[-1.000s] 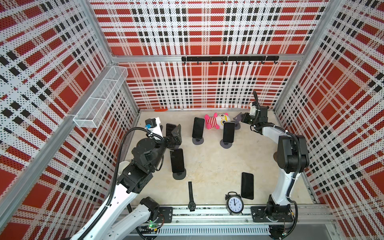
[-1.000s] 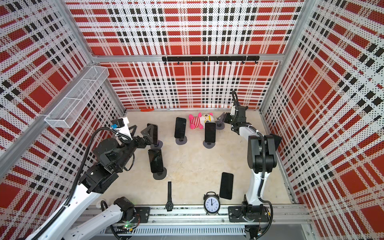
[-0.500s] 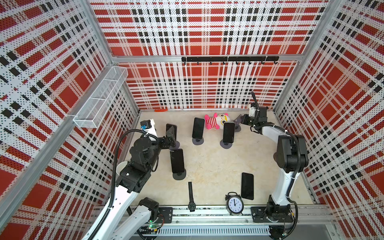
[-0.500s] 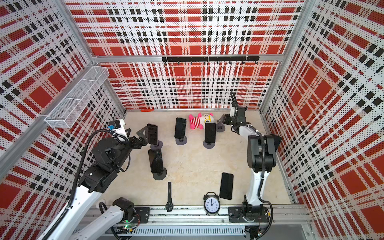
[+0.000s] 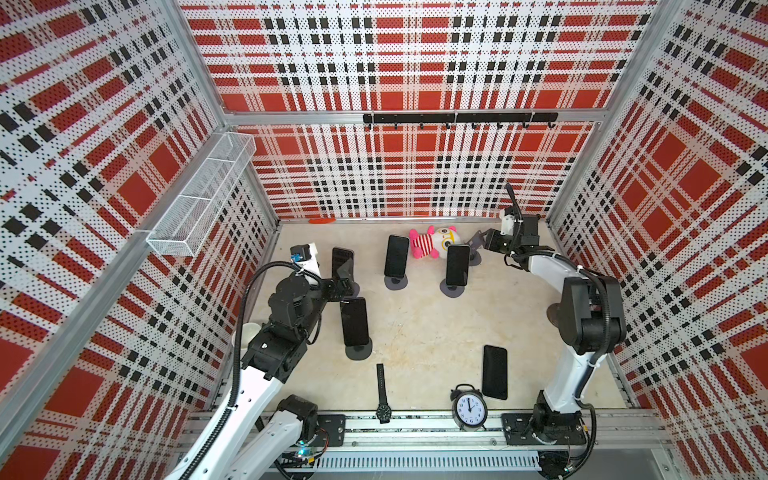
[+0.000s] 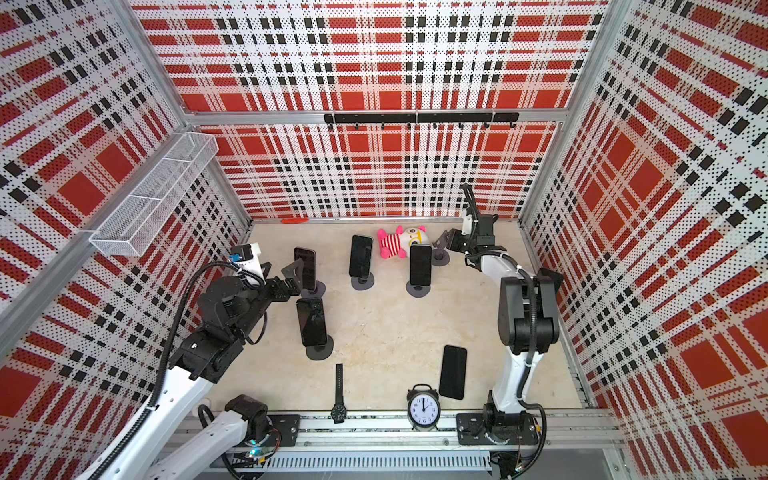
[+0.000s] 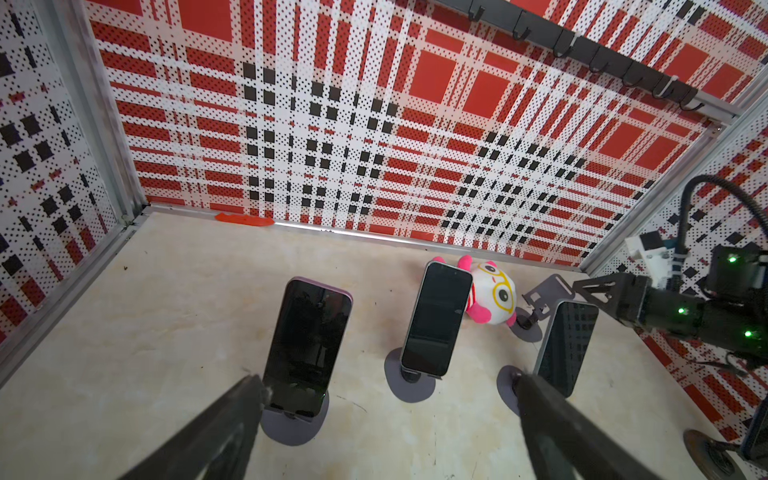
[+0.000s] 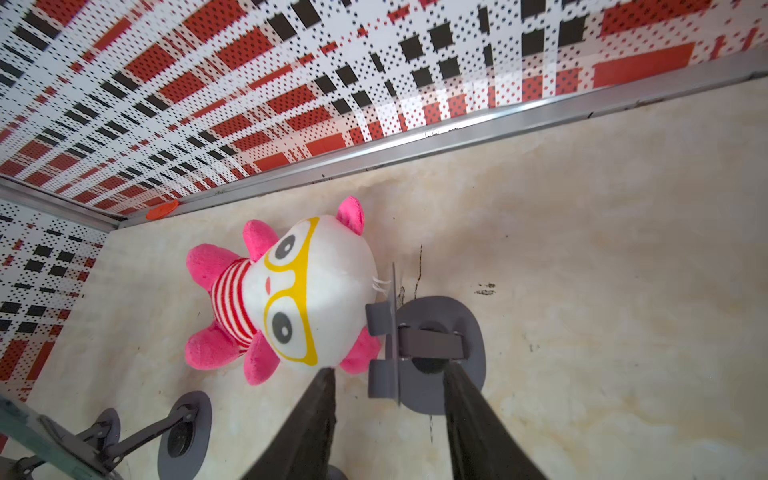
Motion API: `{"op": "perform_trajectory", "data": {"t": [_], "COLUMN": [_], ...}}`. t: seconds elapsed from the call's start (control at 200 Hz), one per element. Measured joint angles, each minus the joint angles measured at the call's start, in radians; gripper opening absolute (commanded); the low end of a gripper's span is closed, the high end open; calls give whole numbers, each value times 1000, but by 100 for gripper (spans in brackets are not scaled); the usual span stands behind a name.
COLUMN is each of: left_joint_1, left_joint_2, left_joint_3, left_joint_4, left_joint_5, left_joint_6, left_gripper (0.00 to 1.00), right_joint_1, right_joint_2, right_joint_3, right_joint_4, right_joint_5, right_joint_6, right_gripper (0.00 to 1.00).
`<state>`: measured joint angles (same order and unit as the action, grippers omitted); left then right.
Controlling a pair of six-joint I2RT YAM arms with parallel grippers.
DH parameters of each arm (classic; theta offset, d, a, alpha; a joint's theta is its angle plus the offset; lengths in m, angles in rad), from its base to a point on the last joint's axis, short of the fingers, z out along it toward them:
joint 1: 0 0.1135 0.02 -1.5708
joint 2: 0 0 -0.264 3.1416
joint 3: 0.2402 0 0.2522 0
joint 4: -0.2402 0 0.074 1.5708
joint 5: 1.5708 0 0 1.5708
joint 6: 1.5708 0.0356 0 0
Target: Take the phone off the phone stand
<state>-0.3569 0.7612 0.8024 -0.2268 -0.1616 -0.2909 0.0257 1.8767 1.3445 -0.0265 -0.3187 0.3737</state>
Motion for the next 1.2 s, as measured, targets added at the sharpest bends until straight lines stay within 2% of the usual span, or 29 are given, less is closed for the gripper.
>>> {"op": "perform_trajectory", "data": {"t": [0.195, 0.391, 0.516, 0.636, 0.807, 0.832, 0.937, 0.942, 0.957, 0.997, 1.197], "left_joint_1": [25, 121, 189, 204, 206, 206, 206, 206, 206, 206, 206], "left_joint_2": [10, 50, 53, 43, 38, 38, 38, 38, 38, 37, 24], "left_joint_3": [0, 13, 11, 5, -21, -28, -55, -56, -59, -68, -119], "left_joint_4": [16, -54, -95, -100, -96, -95, -92, -92, -89, -79, 5], "left_joint_5": [24, 59, 87, 105, 109, 108, 96, 94, 92, 79, 14], "left_joint_6": [-28, -49, -62, -78, -109, -114, -130, -132, -133, -140, -163], "left_gripper": [98, 98, 98, 98, 98, 98, 98, 98, 98, 98, 98], "right_joint_1": [-3, 23, 142, 273, 347, 355, 410, 412, 420, 434, 454], "right_joint_2": [-185, -352, -432, -486, -551, -555, -553, -553, -552, -550, -522], "right_joint_3": [-85, -148, -150, -153, -213, -223, -256, -256, -260, -269, -283], "right_joint_4": [-28, -68, -119, -148, -139, -138, -140, -140, -140, -142, -137], "right_joint_5": [-10, 27, 130, 188, 272, 291, 370, 370, 383, 407, 513], "right_joint_6": [8, 9, -14, -30, -29, -29, -31, -29, -29, -26, 13], "right_gripper": [60, 63, 64, 68, 70, 75, 77, 78, 90, 100, 100]}}
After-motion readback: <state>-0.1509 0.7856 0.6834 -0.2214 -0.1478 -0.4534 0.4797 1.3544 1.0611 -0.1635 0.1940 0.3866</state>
